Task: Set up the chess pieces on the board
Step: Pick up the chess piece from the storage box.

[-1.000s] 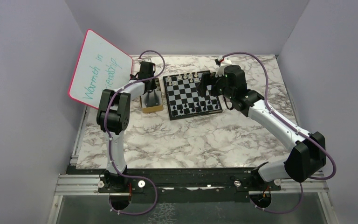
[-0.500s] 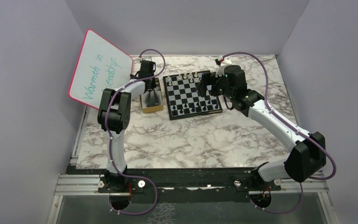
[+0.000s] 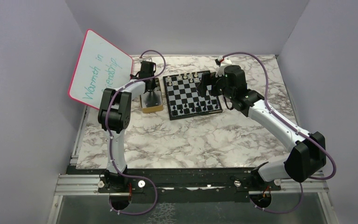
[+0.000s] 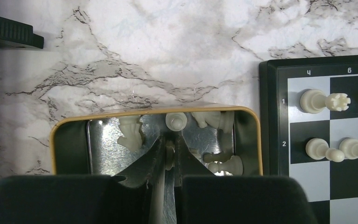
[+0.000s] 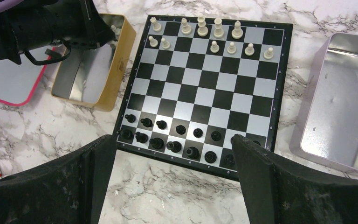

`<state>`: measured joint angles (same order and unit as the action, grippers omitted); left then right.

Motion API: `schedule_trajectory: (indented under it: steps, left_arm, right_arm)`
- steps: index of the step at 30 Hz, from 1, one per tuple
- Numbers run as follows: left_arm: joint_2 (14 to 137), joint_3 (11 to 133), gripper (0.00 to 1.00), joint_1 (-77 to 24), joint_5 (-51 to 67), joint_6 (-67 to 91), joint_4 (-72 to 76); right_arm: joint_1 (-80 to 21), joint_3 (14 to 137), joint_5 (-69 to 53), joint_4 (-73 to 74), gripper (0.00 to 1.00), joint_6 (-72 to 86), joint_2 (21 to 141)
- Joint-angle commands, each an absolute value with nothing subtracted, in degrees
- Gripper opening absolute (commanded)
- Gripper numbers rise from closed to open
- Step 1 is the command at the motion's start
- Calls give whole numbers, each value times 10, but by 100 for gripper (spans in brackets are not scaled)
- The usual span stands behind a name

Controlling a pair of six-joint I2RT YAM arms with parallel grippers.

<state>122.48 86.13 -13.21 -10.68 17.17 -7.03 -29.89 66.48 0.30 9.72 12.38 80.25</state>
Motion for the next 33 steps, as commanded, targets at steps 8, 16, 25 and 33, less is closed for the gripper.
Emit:
schedule_trajectory:
  steps: [8,16,25,33]
  left_arm:
    - [1139,812,0,-132,-68,157,-108]
    - [1076,790,0,-127,-34,178,-114]
    - [974,745,0,-121,103,240,-92]
    - [915,685,0,-120,268,357,-23]
  right_arm:
    - [-298,628,31,48,100,157,770]
    - [-297,613,7,35,100,173,747]
    - [-297,594,-78,-31,80,222,763]
    - [-311,578,-129,-125,58,247,804]
